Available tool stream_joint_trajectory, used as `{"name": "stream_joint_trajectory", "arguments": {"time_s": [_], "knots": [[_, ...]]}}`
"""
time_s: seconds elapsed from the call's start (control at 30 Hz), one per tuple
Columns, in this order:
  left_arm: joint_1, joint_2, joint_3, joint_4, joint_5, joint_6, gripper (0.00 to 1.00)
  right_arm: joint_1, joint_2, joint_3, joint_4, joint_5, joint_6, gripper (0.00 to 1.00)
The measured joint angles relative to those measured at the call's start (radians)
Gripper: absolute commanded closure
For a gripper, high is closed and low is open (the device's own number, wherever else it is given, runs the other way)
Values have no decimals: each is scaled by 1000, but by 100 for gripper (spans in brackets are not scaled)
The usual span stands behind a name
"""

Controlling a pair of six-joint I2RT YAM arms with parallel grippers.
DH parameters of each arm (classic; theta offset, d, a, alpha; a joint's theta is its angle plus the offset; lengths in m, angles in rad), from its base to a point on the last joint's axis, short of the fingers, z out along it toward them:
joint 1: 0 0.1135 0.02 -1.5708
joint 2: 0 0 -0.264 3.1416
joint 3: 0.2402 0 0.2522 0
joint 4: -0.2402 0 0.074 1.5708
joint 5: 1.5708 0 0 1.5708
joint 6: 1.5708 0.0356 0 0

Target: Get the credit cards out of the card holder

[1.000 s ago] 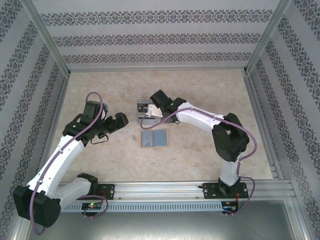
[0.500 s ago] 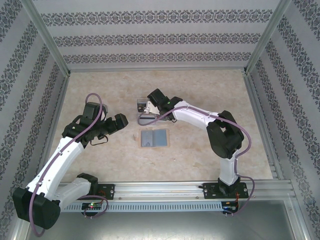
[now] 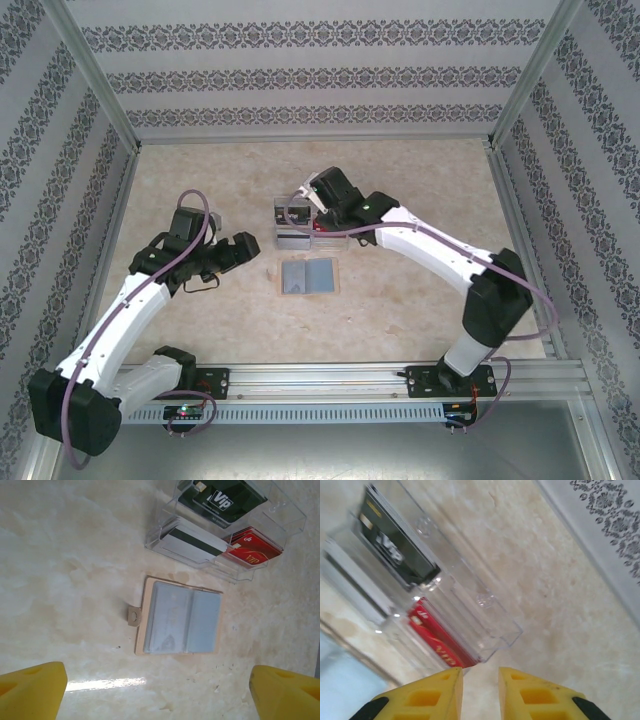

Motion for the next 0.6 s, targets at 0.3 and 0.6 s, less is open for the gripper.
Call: {"name": "stream_joint_trajectory", "arguments": {"time_s": [0.3,0.6], "knots": [[-39,42,-63,100,45,-63,29,5,-113,-272,58,-194,486,70],[-192,193,-63,199,33,-114,45,6,-125,-510,162,-302,782,80]]}}
